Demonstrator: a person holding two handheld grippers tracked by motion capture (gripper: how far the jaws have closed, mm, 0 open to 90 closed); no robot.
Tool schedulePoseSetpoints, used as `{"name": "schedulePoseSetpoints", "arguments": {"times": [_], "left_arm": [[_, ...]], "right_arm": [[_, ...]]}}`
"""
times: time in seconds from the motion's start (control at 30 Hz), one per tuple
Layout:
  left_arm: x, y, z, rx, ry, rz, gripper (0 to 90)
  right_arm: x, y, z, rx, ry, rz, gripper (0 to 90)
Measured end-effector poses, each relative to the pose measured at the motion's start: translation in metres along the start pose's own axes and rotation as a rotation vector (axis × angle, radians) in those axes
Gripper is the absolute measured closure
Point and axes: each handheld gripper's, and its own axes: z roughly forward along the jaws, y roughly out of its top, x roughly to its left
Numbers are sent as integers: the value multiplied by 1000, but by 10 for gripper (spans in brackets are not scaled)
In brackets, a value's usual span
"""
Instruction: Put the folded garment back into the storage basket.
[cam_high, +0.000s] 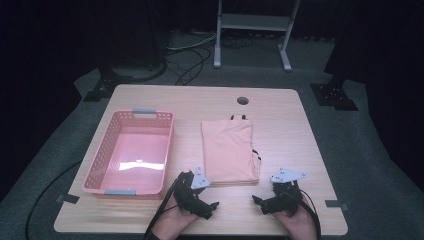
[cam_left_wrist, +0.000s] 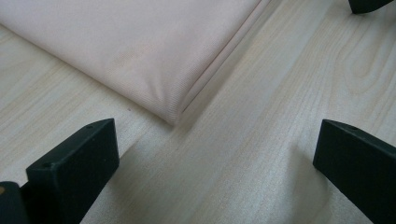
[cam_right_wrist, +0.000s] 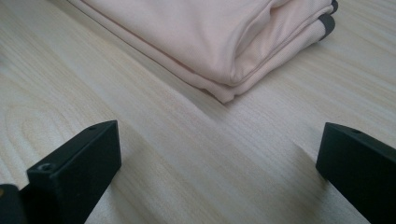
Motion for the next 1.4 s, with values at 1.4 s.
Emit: {"name": "schedulePoseSetpoints", "arguments": {"times": [1.4], "left_arm": [[9, 24, -10, -83, -10, -14, 0]], "right_arm": [[6, 18, 6, -40, 30, -35, 5]]}}
